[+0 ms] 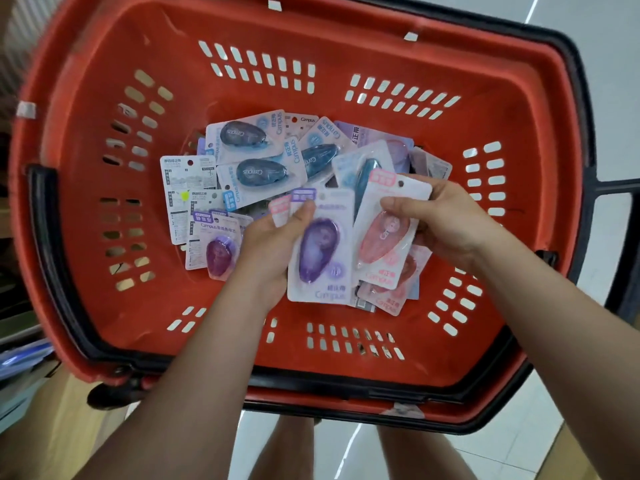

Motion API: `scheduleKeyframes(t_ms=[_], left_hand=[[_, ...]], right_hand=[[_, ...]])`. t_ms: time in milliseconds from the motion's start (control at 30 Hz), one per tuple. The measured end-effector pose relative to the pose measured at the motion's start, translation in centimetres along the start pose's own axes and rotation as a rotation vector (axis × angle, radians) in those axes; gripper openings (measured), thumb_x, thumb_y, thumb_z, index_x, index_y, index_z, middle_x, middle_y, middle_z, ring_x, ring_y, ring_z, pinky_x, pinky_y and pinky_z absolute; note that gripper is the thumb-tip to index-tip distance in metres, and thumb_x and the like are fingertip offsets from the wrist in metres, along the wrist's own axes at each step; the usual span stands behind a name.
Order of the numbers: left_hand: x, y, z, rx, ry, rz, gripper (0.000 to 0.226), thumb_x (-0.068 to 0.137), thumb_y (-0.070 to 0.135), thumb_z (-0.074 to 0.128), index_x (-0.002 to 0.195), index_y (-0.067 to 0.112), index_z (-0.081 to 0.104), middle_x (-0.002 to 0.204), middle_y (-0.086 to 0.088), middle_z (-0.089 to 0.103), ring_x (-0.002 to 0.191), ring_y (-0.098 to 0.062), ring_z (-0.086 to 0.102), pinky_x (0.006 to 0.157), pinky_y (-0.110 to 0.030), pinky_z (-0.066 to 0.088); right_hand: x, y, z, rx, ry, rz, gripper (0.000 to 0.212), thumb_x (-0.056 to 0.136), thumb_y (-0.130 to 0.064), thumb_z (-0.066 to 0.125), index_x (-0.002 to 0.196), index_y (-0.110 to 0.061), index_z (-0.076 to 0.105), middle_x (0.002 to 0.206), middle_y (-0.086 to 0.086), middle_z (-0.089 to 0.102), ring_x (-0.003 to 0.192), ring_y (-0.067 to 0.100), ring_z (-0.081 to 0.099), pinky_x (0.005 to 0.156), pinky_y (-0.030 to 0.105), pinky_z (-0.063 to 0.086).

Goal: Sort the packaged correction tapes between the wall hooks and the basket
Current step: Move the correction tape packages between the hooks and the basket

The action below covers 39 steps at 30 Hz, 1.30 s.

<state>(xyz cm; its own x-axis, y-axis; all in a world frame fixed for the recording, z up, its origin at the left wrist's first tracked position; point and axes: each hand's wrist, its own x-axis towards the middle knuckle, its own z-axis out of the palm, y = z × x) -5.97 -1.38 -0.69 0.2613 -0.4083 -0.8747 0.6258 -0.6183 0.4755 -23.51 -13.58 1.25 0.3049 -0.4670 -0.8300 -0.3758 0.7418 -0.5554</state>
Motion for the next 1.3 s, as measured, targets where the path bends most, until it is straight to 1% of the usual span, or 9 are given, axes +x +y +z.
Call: scheduleKeyframes(t_ms=[167,267,567,767,900,967,1033,1133,1300], left_hand=[[-0.9,0.4,1.7,-0.078,0.034,-0.005,0.016,0.094,0.03,0.064,0.098,0.016,0.07,0.093,-0.006,0.077,0.083,-0.022,0.074,0.081,-0.046,0.06],[-1.0,0.3,2.3,-0.071,0.147,0.053,0.021,0.094,0.035,0.065,0.102,0.018,0.071,0.096,-0.003,0.077,0.09,-0.022,0.074,0.084,-0.05,0.059],[-1.4,0.8,0.6,0.097,0.231,0.26,0.018,0.092,0.037,0.065,0.094,0.021,0.072,0.095,0.0,0.076,0.094,-0.022,0.072,0.09,-0.053,0.056],[-3.5,3.1,-1.7,-0.089,0.06,0.107,0.017,0.095,0.025,0.062,0.098,0.011,0.071,0.092,-0.005,0.077,0.083,-0.019,0.073,0.077,-0.036,0.06],[-5.0,4.3,-3.7,0.514,0.256,0.344,0.019,0.094,0.03,0.065,0.085,0.014,0.069,0.081,-0.001,0.072,0.079,-0.019,0.067,0.075,-0.038,0.053],[-6.4,5.1,-3.0,0.599,0.356,0.436,0.021,0.095,0.031,0.063,0.087,0.012,0.067,0.081,-0.002,0.069,0.079,-0.023,0.064,0.072,-0.037,0.05],[-8.1,6.2,-1.3,0.526,0.363,0.442,0.025,0.095,0.035,0.061,0.099,0.011,0.068,0.094,-0.009,0.07,0.092,-0.03,0.065,0.082,-0.044,0.053],[-10.8,8.4,0.7,0.232,0.307,0.38,0.024,0.088,0.046,0.059,0.092,0.023,0.067,0.099,-0.011,0.071,0.094,-0.03,0.068,0.087,-0.055,0.054],[-15.0,11.3,0.7,-0.015,0.152,0.254,0.07,0.069,0.074,0.064,0.124,0.032,0.057,0.124,0.007,0.067,0.116,-0.014,0.063,0.102,-0.047,0.049]], right_hand=[[-0.5,1.2,2.5,0.114,0.082,0.005,0.017,0.094,-0.021,0.065,0.106,-0.009,0.069,0.106,0.018,0.074,0.1,0.039,0.07,0.092,0.06,0.054],[-0.8,1.3,3.7,0.137,0.096,-0.065,0.025,0.099,-0.032,0.058,0.112,-0.012,0.066,0.103,0.012,0.076,0.095,0.027,0.072,0.087,0.047,0.058],[-1.4,0.8,2.5,-0.062,0.229,-0.127,0.028,0.087,-0.013,0.075,0.113,-0.009,0.066,0.102,0.005,0.077,0.088,0.019,0.075,0.074,0.037,0.062],[-3.5,-1.0,1.1,-0.092,0.251,-0.145,0.022,0.084,-0.008,0.076,0.104,-0.014,0.07,0.094,0.007,0.077,0.083,0.026,0.075,0.071,0.041,0.06],[-6.3,-3.3,0.1,0.04,0.253,-0.151,0.023,0.082,-0.002,0.073,0.103,-0.013,0.073,0.091,0.015,0.075,0.075,0.029,0.071,0.073,0.043,0.059],[-7.8,-4.6,0.7,0.131,0.159,-0.126,0.025,0.078,-0.001,0.072,0.101,-0.011,0.073,0.096,0.021,0.072,0.077,0.03,0.07,0.077,0.044,0.059],[-9.4,-5.5,2.5,0.118,0.041,-0.074,0.027,0.075,0.0,0.074,0.102,-0.006,0.073,0.101,0.029,0.069,0.082,0.037,0.067,0.079,0.052,0.058],[-11.1,-6.8,4.8,0.096,0.065,-0.028,0.015,0.081,0.002,0.071,0.093,-0.006,0.074,0.085,0.028,0.066,0.069,0.031,0.065,0.066,0.038,0.06],[-14.1,-10.1,6.6,0.108,0.068,-0.069,0.018,0.076,-0.003,0.077,0.092,-0.011,0.075,0.099,0.037,0.065,0.078,0.035,0.061,0.075,0.049,0.055]])
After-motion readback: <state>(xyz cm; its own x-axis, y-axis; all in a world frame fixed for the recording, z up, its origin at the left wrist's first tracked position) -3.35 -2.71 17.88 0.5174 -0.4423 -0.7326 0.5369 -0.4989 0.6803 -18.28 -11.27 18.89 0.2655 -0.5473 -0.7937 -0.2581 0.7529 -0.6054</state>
